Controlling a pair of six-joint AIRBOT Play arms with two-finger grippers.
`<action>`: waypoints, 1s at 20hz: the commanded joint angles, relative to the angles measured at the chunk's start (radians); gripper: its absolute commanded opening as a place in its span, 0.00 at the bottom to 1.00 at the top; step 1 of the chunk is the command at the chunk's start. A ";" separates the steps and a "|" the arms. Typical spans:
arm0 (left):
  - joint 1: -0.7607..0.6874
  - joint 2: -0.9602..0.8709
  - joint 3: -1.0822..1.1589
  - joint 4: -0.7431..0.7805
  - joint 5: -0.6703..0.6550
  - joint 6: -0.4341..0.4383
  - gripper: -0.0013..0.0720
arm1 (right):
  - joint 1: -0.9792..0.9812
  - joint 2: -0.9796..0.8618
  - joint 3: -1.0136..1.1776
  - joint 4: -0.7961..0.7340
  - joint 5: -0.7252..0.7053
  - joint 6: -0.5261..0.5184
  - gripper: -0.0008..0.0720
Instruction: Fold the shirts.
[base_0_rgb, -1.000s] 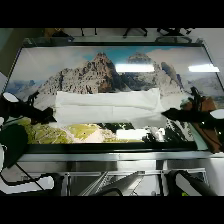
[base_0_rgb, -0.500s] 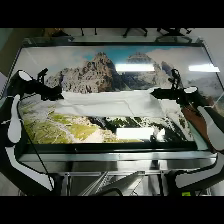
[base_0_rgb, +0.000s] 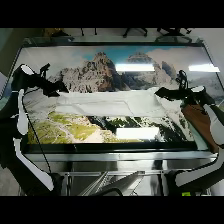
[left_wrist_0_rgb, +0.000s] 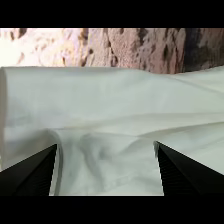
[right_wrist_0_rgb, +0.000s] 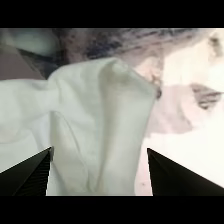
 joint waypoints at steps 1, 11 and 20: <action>0.016 -0.007 0.085 -0.001 -0.059 -0.031 0.95 | -0.048 -0.026 0.002 -0.013 0.113 0.035 0.91; -0.005 0.062 0.106 -0.131 -0.079 -0.043 0.92 | 0.008 -0.131 0.003 0.004 0.204 0.031 0.47; -0.216 0.062 -0.070 -0.282 0.134 0.022 0.03 | 0.010 -0.029 0.080 0.041 0.308 0.016 0.03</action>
